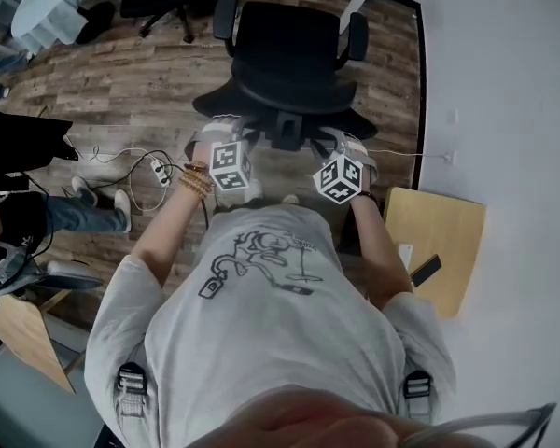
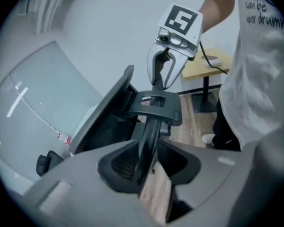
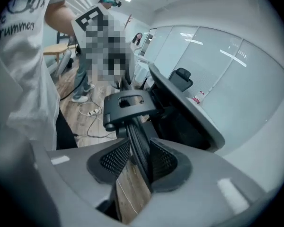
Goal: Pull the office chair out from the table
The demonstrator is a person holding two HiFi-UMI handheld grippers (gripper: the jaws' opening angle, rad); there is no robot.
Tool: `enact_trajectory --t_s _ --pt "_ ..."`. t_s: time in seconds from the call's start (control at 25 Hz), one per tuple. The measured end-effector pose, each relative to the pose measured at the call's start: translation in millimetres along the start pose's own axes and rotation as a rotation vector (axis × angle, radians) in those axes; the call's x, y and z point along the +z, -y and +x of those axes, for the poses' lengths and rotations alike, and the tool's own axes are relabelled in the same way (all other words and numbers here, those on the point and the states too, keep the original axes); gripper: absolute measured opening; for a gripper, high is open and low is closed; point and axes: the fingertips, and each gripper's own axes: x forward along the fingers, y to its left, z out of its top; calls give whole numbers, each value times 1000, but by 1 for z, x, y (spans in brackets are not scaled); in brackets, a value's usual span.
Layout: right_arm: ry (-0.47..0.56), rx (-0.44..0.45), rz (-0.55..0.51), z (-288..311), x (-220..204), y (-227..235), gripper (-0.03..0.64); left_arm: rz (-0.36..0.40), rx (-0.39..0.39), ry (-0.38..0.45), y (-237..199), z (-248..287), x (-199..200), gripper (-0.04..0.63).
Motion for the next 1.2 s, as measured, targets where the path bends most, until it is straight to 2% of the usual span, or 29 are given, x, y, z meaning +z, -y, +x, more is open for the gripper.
enact_trajectory --t_s 0.16,0.36,0.52,0.6,0.72,0.84,0.96,1.2 --pt "144 -9 159 -36 32 13 115 -140 22 119 -9 -34 21 137" --pt "389 -19 395 -100 76 25 87 -402 79 398 -23 -100 68 73" --pt "564 -26 481 -144 126 30 72 -556 119 612 -42 -161 95 9" --pt "632 -23 495 -161 151 32 60 -612 130 698 -53 -186 105 3" --pt "703 -23 503 -186 183 33 43 -670 155 804 -65 -216 117 3" --pt "762 -25 514 -209 204 32 6 -718 164 865 -69 -237 127 3" --pt "795 -24 511 -223 218 31 6 -739 164 893 -73 -248 133 3" --pt "797 -16 511 -214 222 30 6 -735 148 907 -78 -244 136 3"
